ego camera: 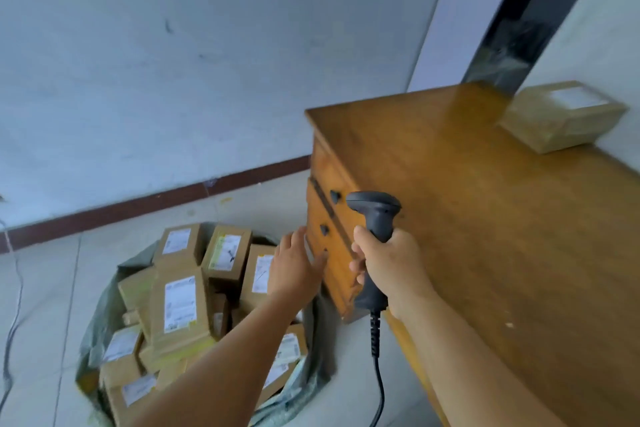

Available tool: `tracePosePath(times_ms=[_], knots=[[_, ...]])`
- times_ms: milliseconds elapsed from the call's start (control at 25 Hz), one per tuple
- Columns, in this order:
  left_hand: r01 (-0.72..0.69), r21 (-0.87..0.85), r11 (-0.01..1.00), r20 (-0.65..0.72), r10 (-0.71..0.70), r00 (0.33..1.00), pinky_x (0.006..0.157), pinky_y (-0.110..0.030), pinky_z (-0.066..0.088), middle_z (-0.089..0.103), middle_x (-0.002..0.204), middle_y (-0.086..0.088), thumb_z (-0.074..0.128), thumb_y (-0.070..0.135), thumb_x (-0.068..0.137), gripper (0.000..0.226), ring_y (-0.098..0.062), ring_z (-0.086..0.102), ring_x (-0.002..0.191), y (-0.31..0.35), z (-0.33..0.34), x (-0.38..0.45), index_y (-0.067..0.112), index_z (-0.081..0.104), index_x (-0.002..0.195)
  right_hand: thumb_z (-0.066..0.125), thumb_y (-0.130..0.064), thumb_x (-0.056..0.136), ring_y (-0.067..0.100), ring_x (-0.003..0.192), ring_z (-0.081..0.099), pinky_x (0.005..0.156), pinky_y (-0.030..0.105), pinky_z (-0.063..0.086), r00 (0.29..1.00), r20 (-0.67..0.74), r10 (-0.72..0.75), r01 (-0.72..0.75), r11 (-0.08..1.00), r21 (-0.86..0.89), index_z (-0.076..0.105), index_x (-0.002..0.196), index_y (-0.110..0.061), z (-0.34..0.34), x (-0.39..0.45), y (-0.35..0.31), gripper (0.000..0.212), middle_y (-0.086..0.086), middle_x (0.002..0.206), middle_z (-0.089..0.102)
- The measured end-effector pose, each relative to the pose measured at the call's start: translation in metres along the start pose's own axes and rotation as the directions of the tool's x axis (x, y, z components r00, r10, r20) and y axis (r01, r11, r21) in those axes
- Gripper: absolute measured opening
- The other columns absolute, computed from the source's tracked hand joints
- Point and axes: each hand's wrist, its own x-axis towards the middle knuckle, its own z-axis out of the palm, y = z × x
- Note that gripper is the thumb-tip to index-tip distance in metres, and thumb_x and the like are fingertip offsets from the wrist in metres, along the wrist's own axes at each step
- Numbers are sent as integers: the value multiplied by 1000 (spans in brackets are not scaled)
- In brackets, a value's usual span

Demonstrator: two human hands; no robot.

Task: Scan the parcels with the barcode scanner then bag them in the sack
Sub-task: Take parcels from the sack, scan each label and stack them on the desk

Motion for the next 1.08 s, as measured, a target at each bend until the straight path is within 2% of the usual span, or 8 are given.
tracePosePath(times_ms=[160,280,480,640,800,960,1080], knots=[[-101,-48,994,-13,100,995,104,-40,42,36,148,-4,52,42,94,65,-23,44,131,98,-20,2,21,25,149,56,-22,92,19,54,60,59,35,48,995,-87,-58,61,998,28,57,81,-4,-74,-23,-49,21,6,63,59],[-153,-79,985,-30,152,988,104,-40,42,34,151,-3,54,44,93,67,-23,44,131,160,-19,7,23,24,149,57,-22,92,17,53,58,55,31,47,982,-180,-65,81,993,83,56,81,-6,-122,-29,-74,19,5,68,57],[-261,-104,960,9,263,965,94,-37,52,36,151,1,56,47,92,66,-21,50,127,249,6,33,28,25,148,57,-24,90,24,58,57,56,32,46,931,-362,-58,105,988,112,58,84,-5,-192,-10,-96,21,3,60,59],[-348,-115,931,102,359,928,98,-37,47,35,152,0,54,46,93,67,-23,44,132,309,38,81,27,24,149,57,-27,91,15,49,57,52,30,47,886,-464,-24,71,994,85,60,95,1,-238,29,-115,29,7,64,59],[-442,-130,888,234,461,856,104,-40,42,30,154,-2,53,44,94,70,-24,38,136,372,76,154,24,19,151,56,-24,91,20,59,58,61,33,50,825,-564,-28,76,995,61,61,93,-1,-286,90,-149,24,5,66,61],[-544,-92,834,363,537,762,108,-43,39,21,157,-3,54,44,92,76,-25,33,139,424,120,228,21,14,153,56,-22,90,21,62,56,57,32,48,785,-619,30,56,991,119,59,93,-3,-318,146,-168,19,4,65,60],[-570,-31,821,415,530,740,111,-47,35,14,160,-4,51,43,93,76,-27,28,142,452,152,271,21,12,154,56,-24,90,21,62,57,59,32,49,762,-642,79,13,990,137,59,95,-5,-334,175,-164,20,4,67,61]])
